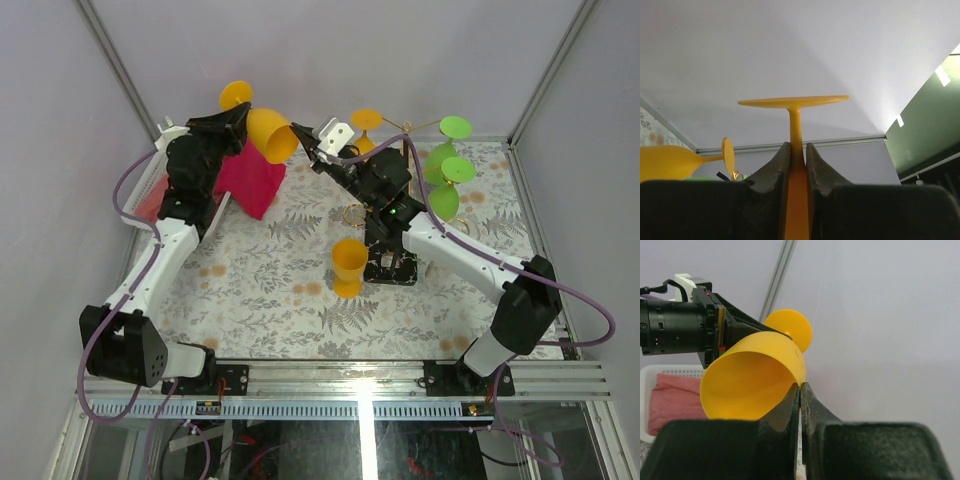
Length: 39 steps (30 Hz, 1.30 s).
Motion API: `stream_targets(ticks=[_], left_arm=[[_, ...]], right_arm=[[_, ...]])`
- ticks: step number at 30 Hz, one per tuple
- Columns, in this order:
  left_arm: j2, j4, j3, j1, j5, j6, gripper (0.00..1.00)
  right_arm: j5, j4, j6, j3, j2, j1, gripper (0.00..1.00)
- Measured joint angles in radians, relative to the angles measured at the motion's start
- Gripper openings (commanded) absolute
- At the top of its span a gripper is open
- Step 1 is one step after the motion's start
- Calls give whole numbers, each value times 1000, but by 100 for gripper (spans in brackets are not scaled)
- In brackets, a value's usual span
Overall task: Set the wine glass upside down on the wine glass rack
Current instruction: Turn the wine glass upside down at the wine rack.
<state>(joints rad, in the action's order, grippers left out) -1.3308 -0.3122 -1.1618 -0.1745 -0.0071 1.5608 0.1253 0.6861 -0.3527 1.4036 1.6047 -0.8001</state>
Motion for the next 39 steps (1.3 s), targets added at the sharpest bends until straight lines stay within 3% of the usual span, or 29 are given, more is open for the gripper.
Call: stream_targets(ticks=[6,14,22,27,32,39], left_arm=[[-32,-93,18,0,16,-36,0],[-51,-231,21,3,65,-169,0],[-51,-303,-3,17,141,-499,0],[-50,-311,-5,19,196,-755,0],[-42,-380,76,19,269,-932,0],[-42,-510,268,-21,372,-1143,0]], right_arm=[[4,-17,-7,-40,-19,0,26],[26,-61,-15,-112,-88,-9,45],[-43,-123,-45,-140,-148,-11,69],[-153,-183,-66,-133,-156,-11,79],[-269,-354,-52,2,-129,2,98],[-396,-575,57,249,-98,109,99]])
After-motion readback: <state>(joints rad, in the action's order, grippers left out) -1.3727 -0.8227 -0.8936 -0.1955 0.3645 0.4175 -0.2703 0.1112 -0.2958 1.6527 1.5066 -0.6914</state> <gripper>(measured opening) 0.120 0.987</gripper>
